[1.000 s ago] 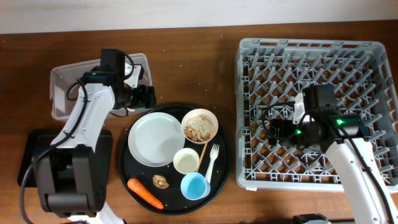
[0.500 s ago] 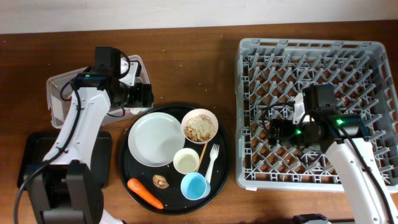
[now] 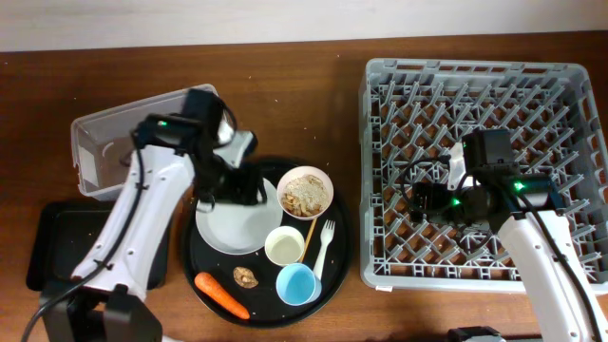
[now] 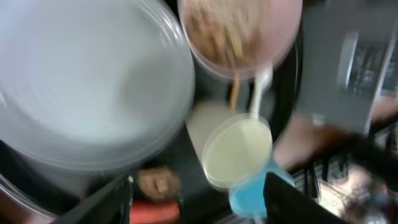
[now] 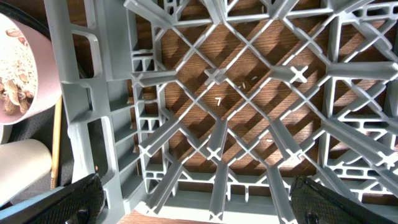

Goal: Sort waste into correct bins and load items into the dishwasher rack
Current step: 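Reach left gripper to the blue cup and grasp it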

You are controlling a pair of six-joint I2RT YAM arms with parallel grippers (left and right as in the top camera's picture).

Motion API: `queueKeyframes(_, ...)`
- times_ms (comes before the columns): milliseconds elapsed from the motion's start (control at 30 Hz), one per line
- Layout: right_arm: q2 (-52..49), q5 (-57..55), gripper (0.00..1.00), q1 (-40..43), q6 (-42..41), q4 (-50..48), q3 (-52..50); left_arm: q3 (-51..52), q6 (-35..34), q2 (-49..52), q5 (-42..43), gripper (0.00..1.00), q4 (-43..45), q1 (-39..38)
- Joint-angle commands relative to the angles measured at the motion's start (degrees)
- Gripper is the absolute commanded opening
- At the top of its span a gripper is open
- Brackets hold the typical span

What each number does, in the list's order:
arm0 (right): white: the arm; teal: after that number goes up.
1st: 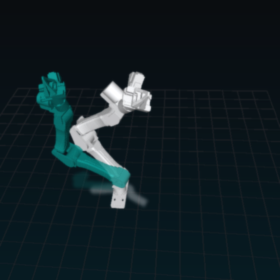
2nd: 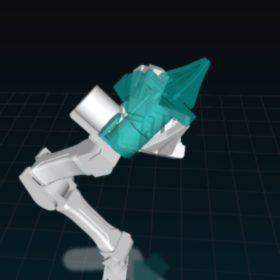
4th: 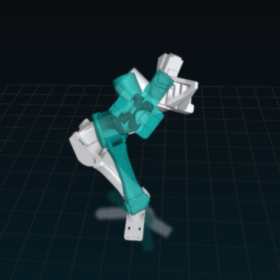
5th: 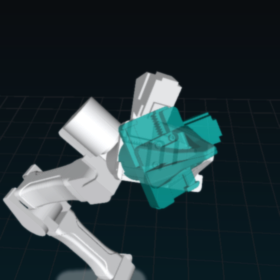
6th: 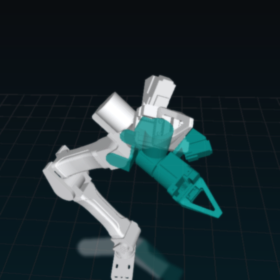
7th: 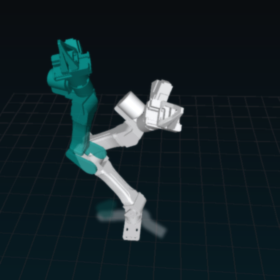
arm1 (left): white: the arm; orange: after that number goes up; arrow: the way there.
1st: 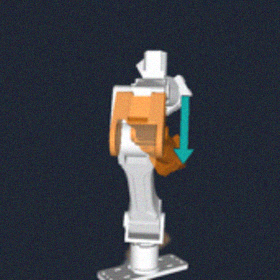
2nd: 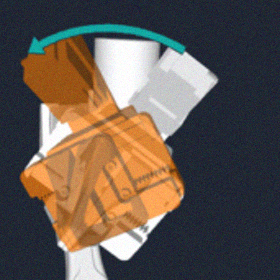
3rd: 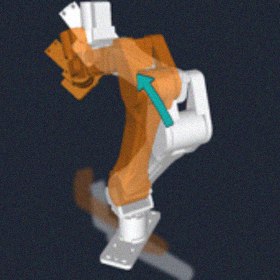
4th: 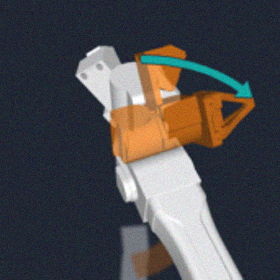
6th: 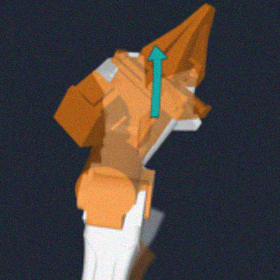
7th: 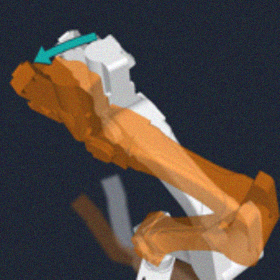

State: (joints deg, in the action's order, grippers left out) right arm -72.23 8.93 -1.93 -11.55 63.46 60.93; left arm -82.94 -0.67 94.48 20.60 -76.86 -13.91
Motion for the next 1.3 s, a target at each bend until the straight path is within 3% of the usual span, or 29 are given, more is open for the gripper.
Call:
queueKeyframes(0,0.11,-0.55,0.98,-0.26,0.37,0.68,0.81,0.15,-0.17,-0.92,-0.42,0.67,-3.63,-3.78)
queueKeyframes(133,0.11,-0.55,0.98,-0.26,0.37,1.66,0.79,4.13,-2.36,-0.92,-4.26,0.67,-1.42,-7.32)
queueKeyframes(367,0.11,-0.55,0.98,-0.26,0.37,2.60,0.79,13.62,-3.23,-0.83,-3.06,0.68,8.37,-9.73)
queueKeyframes(533,0.11,-0.57,0.98,-0.26,0.37,2.64,0.79,13.66,-3.23,-1.27,-2.10,0.67,7.85,-9.70)
queueKeyframes(700,0.11,-0.57,0.98,-0.26,0.39,3.02,0.79,13.68,-3.21,-5.42,3.96,0.66,1.86,-9.73)
queueKeyframes(867,0.11,-0.57,0.98,-0.26,0.37,3.02,0.79,14.38,-3.23,-7.63,4.13,0.66,-2.91,-11.39)
queueKeyframes(1067,0.11,-0.55,0.98,-0.26,0.37,3.28,0.79,22.38,-7.56,-7.63,6.19,0.66,5.46,-18.43)
queueKeyframes(1267,0.11,-0.55,0.99,-0.26,0.37,3.30,0.79,27.02,-8.98,-7.61,4.46,0.66,10.03,-19.71)
